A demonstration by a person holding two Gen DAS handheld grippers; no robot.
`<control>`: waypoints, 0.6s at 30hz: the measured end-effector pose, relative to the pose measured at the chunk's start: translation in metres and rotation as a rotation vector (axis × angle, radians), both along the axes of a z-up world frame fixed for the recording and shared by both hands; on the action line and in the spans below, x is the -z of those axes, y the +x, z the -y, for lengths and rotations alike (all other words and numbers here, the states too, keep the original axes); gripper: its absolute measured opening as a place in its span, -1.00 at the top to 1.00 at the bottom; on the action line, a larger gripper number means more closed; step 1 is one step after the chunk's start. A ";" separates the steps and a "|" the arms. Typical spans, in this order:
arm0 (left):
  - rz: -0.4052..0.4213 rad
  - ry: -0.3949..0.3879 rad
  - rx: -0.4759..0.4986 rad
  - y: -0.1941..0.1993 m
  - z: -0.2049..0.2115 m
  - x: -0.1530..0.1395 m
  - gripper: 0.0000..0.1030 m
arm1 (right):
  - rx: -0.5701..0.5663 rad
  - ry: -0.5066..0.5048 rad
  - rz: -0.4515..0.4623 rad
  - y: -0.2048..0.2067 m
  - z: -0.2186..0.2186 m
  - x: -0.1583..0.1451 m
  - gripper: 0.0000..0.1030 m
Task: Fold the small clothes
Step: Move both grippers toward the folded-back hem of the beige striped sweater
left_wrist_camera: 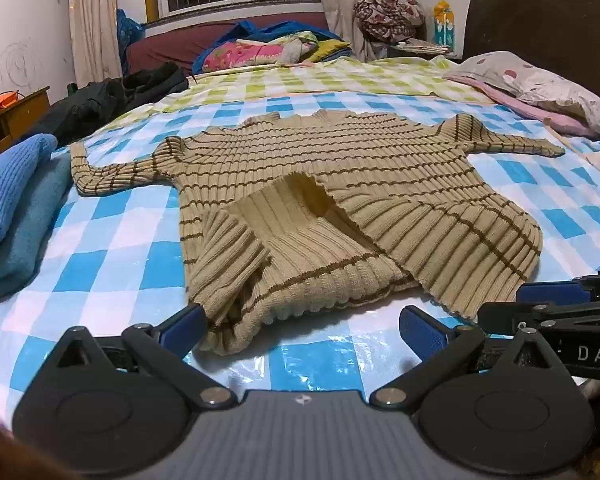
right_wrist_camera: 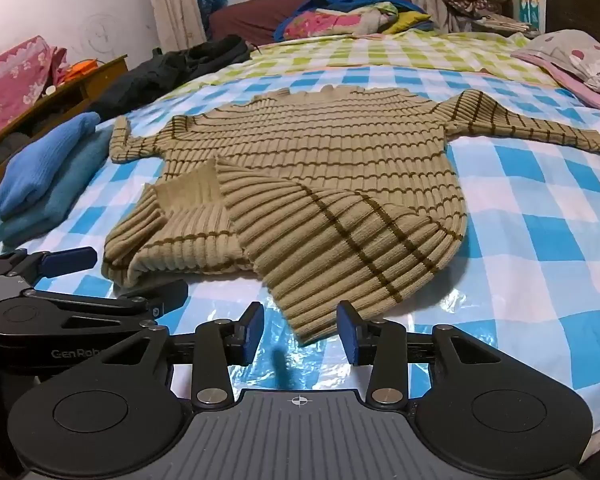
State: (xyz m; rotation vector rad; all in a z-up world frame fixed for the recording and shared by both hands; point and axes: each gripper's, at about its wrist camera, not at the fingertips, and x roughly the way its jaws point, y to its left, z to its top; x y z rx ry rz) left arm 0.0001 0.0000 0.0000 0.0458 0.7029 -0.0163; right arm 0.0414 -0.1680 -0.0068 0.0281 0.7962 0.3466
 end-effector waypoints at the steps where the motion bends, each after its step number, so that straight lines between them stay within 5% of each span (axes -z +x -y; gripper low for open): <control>1: -0.001 0.002 0.000 0.000 0.000 0.000 -1.00 | 0.000 0.001 0.000 0.000 0.001 0.000 0.23; 18: -0.003 0.001 0.000 0.000 0.000 0.000 -1.00 | 0.001 -0.006 -0.001 -0.002 0.003 0.002 0.23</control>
